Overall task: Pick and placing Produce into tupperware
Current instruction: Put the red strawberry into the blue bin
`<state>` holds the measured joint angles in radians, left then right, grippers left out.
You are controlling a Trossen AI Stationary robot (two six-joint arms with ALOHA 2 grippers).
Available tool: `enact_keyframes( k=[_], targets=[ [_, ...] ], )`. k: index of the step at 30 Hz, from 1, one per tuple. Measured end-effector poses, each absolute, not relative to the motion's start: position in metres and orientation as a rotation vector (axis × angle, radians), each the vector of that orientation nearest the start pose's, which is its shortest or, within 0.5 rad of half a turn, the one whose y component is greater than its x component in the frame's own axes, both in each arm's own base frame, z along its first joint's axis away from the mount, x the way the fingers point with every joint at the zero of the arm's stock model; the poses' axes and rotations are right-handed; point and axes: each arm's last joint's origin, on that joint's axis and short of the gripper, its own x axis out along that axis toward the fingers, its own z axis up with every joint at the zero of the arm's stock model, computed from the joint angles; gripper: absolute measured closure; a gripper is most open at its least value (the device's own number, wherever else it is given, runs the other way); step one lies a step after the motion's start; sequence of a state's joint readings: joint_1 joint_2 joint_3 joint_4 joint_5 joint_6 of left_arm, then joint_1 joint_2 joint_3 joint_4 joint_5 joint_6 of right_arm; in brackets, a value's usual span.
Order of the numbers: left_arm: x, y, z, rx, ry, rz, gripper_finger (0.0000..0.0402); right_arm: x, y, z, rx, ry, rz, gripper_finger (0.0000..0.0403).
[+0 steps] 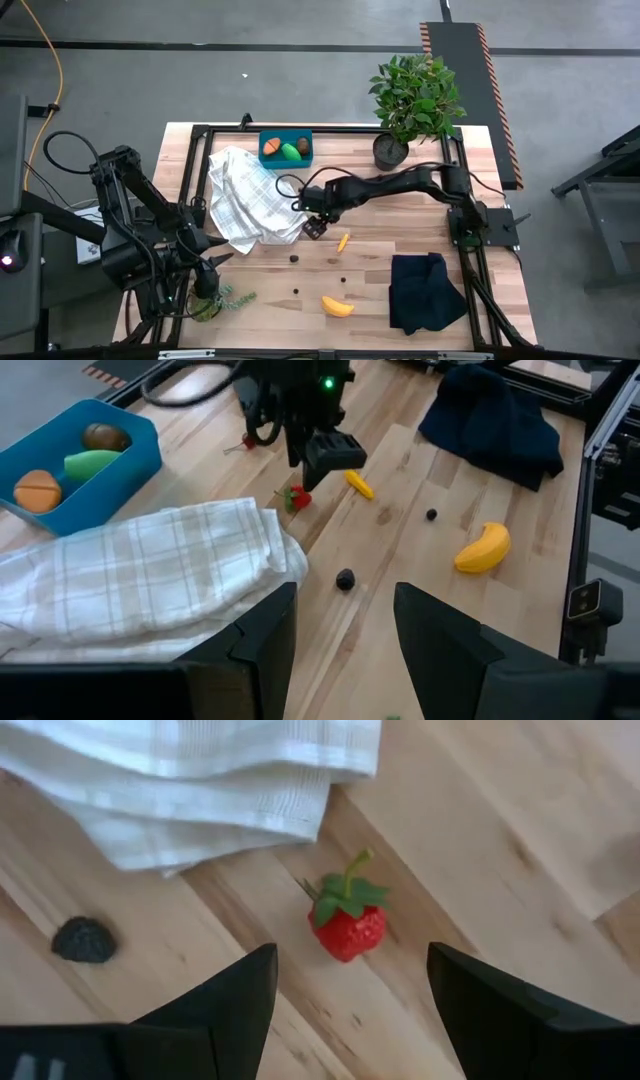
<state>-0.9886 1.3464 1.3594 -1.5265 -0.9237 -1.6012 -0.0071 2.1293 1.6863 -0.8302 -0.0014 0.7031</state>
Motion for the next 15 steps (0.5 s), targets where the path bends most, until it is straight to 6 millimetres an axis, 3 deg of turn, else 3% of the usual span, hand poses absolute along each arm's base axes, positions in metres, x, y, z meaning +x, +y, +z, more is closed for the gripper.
enact_keyframes(
  k=[8,15],
  targets=[
    [0.135,-0.163,0.339,-0.277,0.602,0.552,0.0245,0.44,-0.002,0.168,0.601,1.253,-0.411,0.0155],
    [0.135,-0.164,0.339,-0.289,0.598,0.554,0.0245,0.446,-0.002,0.166,0.605,1.199,-0.396,0.0155]
  ],
)
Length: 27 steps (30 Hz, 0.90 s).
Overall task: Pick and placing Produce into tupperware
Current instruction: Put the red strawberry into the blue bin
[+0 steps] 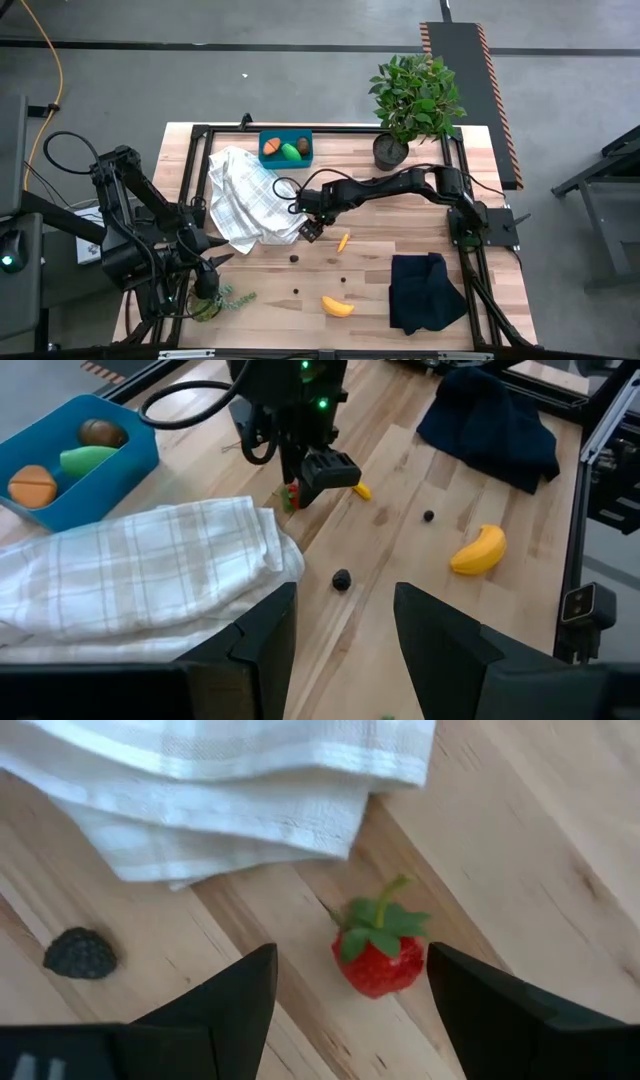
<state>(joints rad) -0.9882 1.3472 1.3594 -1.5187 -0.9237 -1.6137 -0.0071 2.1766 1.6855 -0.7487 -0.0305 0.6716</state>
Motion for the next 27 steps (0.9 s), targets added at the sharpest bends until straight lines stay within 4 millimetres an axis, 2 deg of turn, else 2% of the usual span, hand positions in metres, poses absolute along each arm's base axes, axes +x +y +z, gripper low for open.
enact_keyframes(
  k=[6,27],
  targets=[
    [0.135,-0.164,0.339,-0.301,0.595,0.559,0.0245,0.448,-0.005,0.158,0.607,1.21,-0.407,0.0155],
    [0.135,-0.164,0.339,-0.302,0.603,0.559,0.0245,0.446,-0.01,0.151,0.6,1.246,-0.426,0.0164]
  ],
)
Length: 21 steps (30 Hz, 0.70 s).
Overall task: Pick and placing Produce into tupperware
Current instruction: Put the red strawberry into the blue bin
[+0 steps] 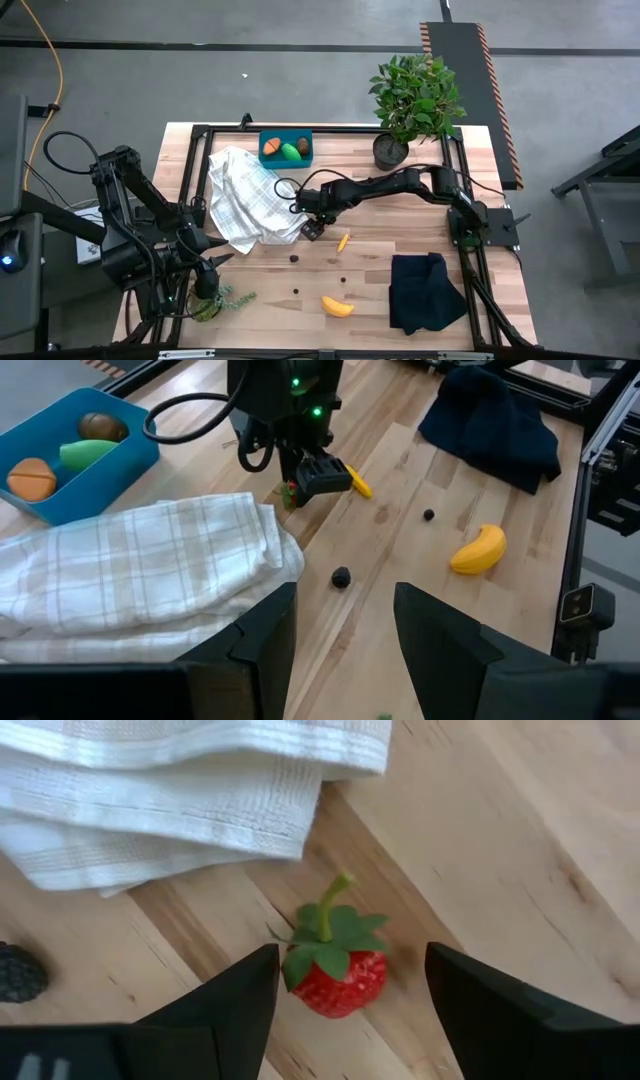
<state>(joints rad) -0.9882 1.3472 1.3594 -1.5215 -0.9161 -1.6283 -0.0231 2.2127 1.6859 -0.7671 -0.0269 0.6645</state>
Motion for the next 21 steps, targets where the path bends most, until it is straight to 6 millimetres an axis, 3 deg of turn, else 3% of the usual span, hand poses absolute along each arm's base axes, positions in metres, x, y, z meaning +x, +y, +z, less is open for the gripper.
enact_keyframes(
  k=[11,21],
  targets=[
    [0.1352,-0.1635,0.3387,-0.302,0.603,0.56,0.0245,0.4462,-0.0095,0.1506,0.6,1.248,-0.427,0.0229],
    [0.1352,-0.1635,0.3387,-0.301,0.602,0.559,0.0245,0.4466,-0.0095,0.1507,0.611,1.242,-0.434,0.0252]
  ],
)
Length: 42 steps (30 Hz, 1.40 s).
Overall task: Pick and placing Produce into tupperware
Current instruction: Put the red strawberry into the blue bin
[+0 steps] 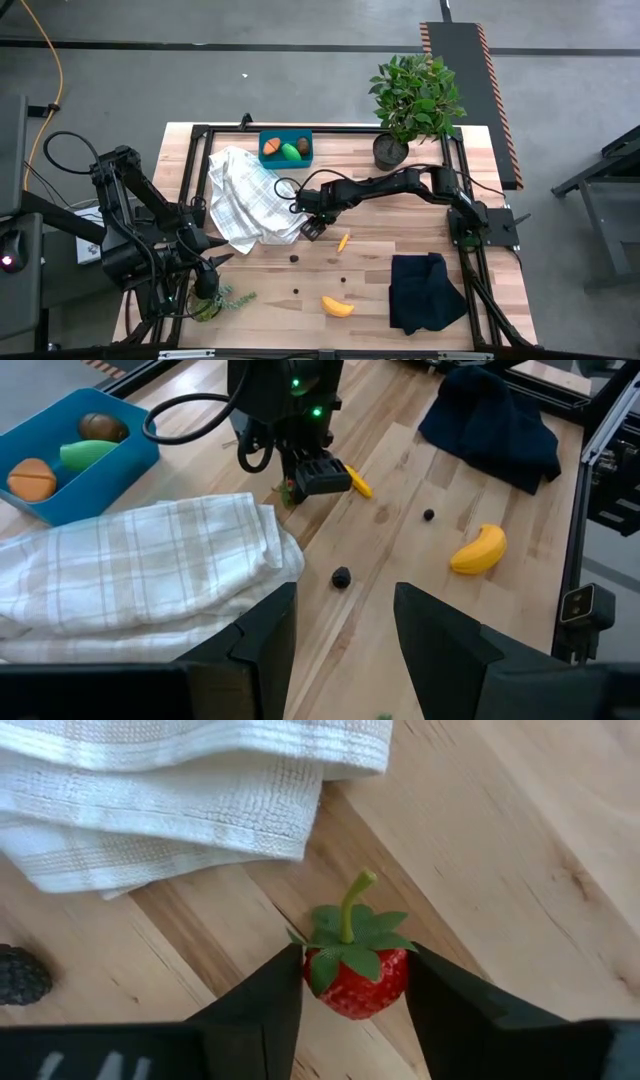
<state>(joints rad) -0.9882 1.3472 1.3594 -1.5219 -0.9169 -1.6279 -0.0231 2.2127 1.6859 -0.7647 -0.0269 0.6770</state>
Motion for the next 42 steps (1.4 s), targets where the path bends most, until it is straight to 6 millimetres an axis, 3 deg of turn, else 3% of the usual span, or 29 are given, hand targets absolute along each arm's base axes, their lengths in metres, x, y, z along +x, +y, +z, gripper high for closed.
enact_keyframes(
  k=[9,25,31,42],
  targets=[
    [0.135,-0.163,0.339,-0.301,0.601,0.56,0.0245,0.457,-0.009,0.168,0.64,1.17,-0.412,0.0253],
    [0.132,-0.158,0.341,-0.26,0.587,0.573,0.0245,0.486,-0.011,0.248,0.633,0.908,-0.329,0.0254],
    [0.125,-0.135,0.357,-0.265,0.568,0.554,0.0245,0.491,-0.01,0.28,0.627,0.815,-0.288,0.0254],
    [0.104,-0.069,0.387,-0.321,0.55,0.562,0.0245,0.492,-0.01,0.327,0.596,0.69,-0.19,0.0254]
  ],
)
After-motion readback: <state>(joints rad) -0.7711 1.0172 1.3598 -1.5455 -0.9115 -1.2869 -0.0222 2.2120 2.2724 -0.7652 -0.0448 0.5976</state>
